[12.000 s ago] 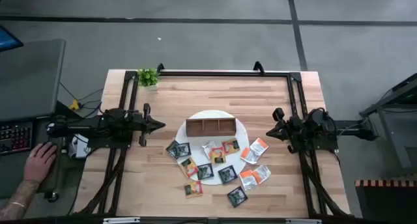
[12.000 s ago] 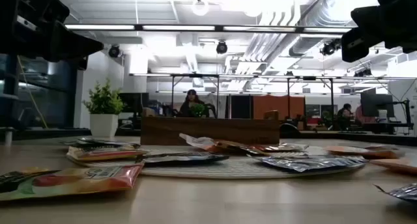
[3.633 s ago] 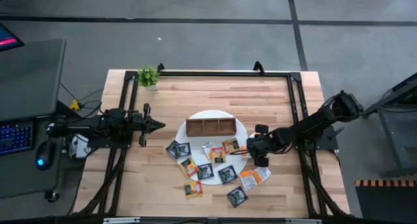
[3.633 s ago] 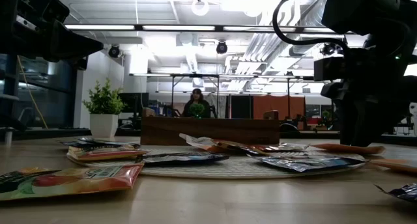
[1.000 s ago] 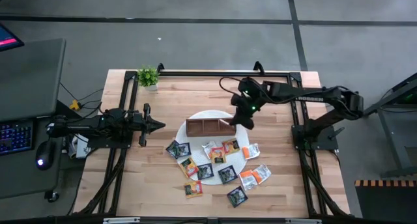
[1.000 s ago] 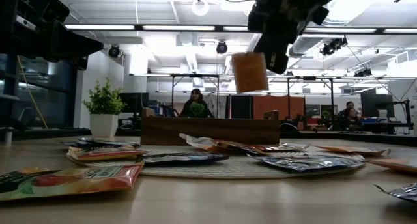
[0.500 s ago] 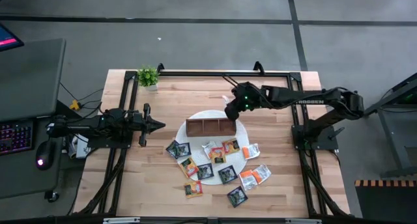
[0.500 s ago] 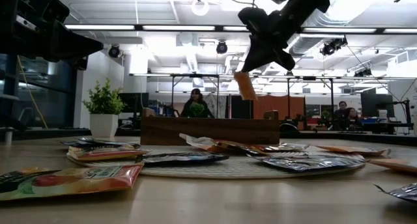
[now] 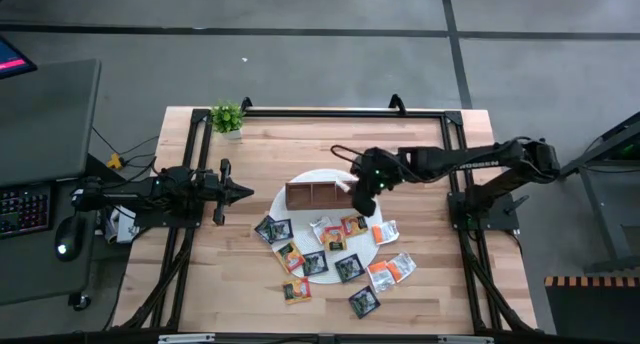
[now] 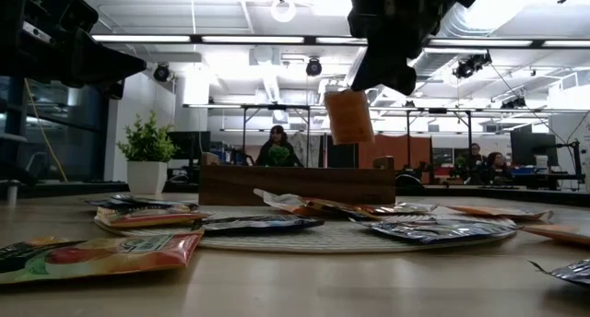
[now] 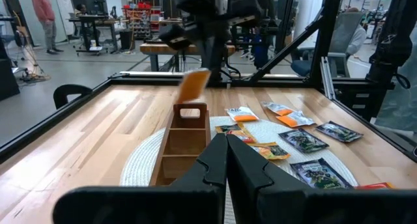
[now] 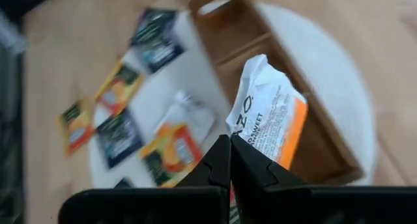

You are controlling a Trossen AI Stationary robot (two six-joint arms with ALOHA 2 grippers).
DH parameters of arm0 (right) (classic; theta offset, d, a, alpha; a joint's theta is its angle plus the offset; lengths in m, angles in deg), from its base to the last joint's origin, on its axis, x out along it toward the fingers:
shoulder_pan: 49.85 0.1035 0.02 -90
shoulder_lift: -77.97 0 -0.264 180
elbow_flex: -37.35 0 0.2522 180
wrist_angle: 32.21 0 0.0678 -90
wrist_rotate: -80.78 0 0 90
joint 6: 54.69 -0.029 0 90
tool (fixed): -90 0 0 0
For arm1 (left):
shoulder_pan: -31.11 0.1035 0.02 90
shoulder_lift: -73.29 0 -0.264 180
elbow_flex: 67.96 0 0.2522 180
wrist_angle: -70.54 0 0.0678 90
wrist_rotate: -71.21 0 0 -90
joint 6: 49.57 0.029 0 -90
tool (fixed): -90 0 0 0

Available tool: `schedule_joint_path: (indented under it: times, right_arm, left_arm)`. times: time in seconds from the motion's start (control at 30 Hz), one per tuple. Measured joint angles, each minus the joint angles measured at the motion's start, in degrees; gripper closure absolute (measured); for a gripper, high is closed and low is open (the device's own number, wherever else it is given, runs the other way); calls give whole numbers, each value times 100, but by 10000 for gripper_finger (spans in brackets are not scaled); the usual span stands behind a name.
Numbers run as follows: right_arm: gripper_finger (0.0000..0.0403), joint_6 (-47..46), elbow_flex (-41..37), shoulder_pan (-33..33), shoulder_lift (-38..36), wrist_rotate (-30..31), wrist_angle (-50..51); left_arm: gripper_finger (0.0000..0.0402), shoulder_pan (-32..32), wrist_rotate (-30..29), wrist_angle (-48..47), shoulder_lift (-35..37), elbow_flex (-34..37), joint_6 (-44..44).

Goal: Pick & Place Tea
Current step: Put the white tea bag into the right section of the wooden organizer

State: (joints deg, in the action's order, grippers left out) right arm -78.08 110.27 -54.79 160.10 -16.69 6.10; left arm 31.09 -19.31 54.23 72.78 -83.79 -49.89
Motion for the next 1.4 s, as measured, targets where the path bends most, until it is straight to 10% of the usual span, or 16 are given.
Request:
schedule_joint_path:
  times: [0.63, 1.4]
  right_arm:
    - [403, 1653, 0, -948, 289, -2794, 92]
    - [403, 2489, 0, -1584, 940, -3223, 173]
  left_arm:
    - [401, -1, 2, 0, 1, -1, 0]
    - [401, -2, 2, 0, 2, -2, 0]
